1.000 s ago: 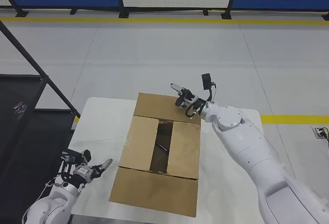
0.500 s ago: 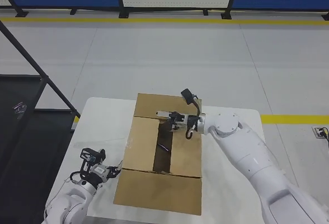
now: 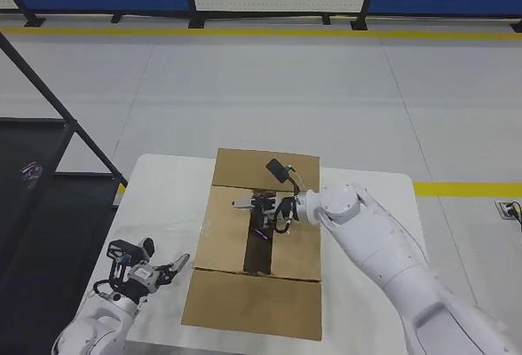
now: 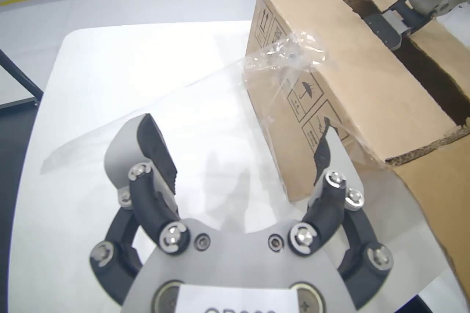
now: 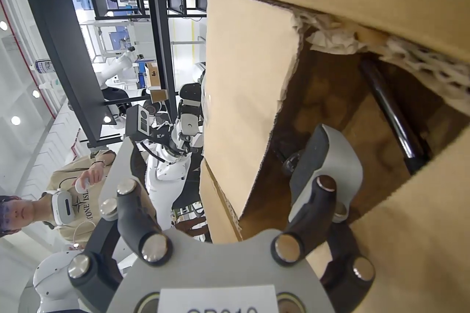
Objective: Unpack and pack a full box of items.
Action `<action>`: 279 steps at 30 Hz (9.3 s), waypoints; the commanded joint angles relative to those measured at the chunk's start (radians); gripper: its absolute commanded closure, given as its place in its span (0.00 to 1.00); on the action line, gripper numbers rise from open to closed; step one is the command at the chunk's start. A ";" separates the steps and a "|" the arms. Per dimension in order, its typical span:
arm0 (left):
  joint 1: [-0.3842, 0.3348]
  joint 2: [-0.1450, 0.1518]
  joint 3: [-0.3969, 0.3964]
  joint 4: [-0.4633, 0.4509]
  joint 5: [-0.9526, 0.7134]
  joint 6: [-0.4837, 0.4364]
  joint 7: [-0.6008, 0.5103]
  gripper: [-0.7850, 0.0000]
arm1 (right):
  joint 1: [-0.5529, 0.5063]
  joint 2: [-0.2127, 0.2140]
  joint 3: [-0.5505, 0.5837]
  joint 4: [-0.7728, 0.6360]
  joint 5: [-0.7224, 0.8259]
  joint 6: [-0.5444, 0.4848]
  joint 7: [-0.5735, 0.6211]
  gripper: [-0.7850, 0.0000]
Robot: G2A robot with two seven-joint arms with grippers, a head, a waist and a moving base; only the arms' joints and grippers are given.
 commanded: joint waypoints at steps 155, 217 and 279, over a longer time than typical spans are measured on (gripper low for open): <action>-0.621 -0.125 0.619 0.090 -0.856 0.122 -0.677 0.00 | -1.071 0.339 1.073 -1.152 0.018 -0.676 -0.036 0.00; -0.681 -0.272 0.675 0.138 -0.701 0.037 -0.464 0.00 | -1.035 0.434 1.048 -1.060 0.157 -0.718 -0.274 0.00; 0.135 -0.101 -0.416 -0.260 -1.057 -0.183 -0.462 0.00 | 0.027 -0.029 -0.324 -0.189 -0.951 0.177 0.021 0.18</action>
